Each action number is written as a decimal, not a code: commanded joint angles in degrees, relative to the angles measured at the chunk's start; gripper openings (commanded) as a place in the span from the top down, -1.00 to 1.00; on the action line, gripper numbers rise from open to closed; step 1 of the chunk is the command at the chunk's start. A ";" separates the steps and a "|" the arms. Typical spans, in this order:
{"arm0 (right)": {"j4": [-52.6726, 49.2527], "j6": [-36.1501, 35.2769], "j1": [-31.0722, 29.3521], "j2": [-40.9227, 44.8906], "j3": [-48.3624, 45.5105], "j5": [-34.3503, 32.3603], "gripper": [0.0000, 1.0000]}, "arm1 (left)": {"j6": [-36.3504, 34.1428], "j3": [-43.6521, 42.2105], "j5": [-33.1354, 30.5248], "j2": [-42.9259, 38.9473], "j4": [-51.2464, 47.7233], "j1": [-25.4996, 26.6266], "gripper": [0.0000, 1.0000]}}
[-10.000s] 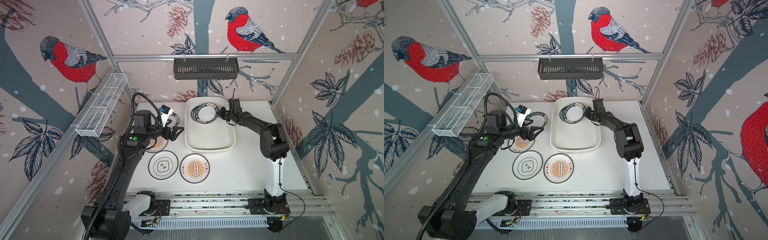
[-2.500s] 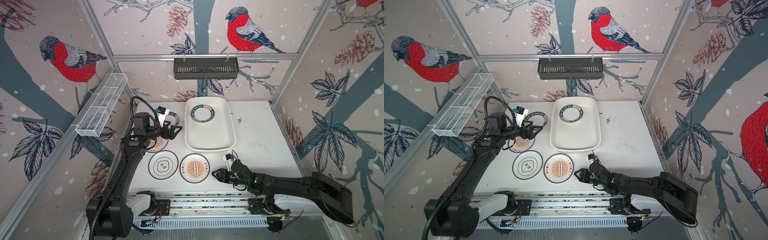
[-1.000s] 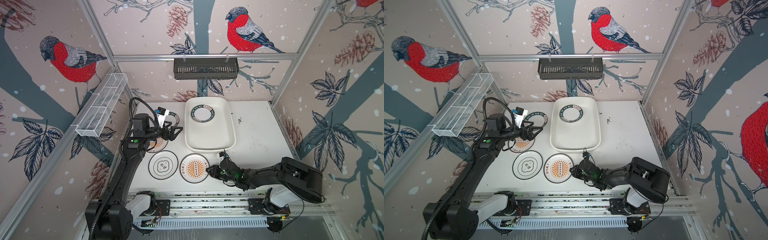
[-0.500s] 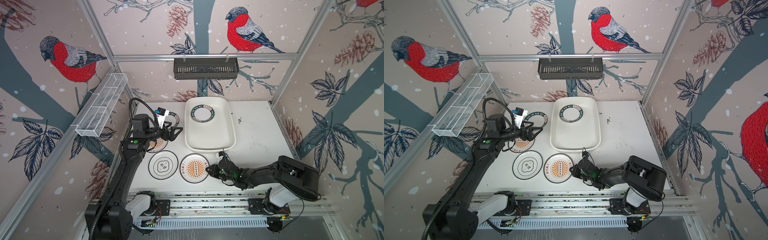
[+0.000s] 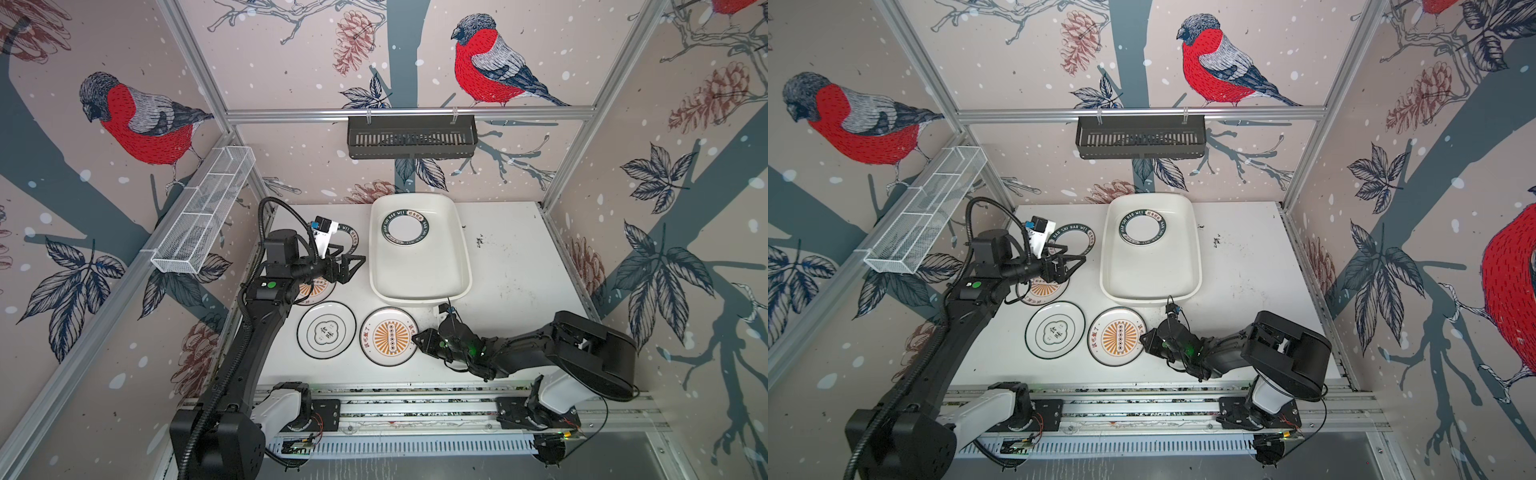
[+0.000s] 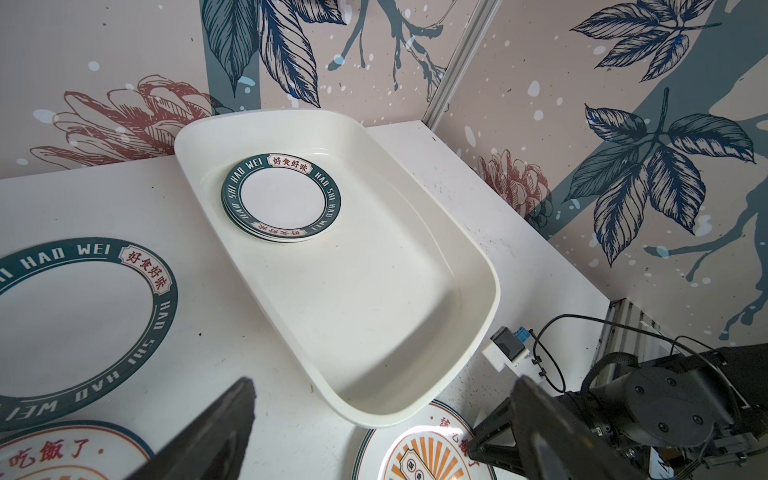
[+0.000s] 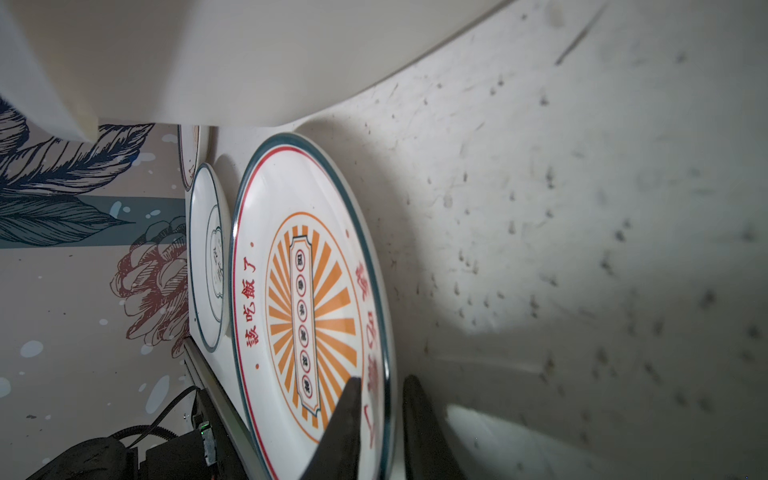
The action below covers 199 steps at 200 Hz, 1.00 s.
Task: Place the plates into the plastic bin on the countertop
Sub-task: 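Lower the right gripper onto the sunburst plate rim and pinch it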
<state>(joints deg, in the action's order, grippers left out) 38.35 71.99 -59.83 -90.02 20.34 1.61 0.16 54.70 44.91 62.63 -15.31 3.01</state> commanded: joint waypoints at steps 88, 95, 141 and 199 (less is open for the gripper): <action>0.55 1.18 0.17 -0.35 -0.45 -0.30 0.80 | 0.28 -0.33 1.37 -0.75 2.75 -0.19 -0.90; 0.63 1.22 0.18 -0.25 -0.56 -0.46 0.82 | 0.37 -0.37 1.49 -0.68 2.75 -0.19 -0.91; 0.98 1.23 0.51 1.19 -1.57 -0.64 0.91 | 0.36 -0.38 1.24 -0.69 2.84 -0.19 -0.91; 2.52 1.47 1.10 4.07 -3.46 0.28 0.96 | 0.52 -0.20 1.15 -0.59 2.83 -0.13 -0.91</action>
<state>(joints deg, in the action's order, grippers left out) 41.15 73.56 -58.85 -87.07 17.43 1.65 1.08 54.41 44.97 62.13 -15.25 3.01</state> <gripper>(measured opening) 0.078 0.953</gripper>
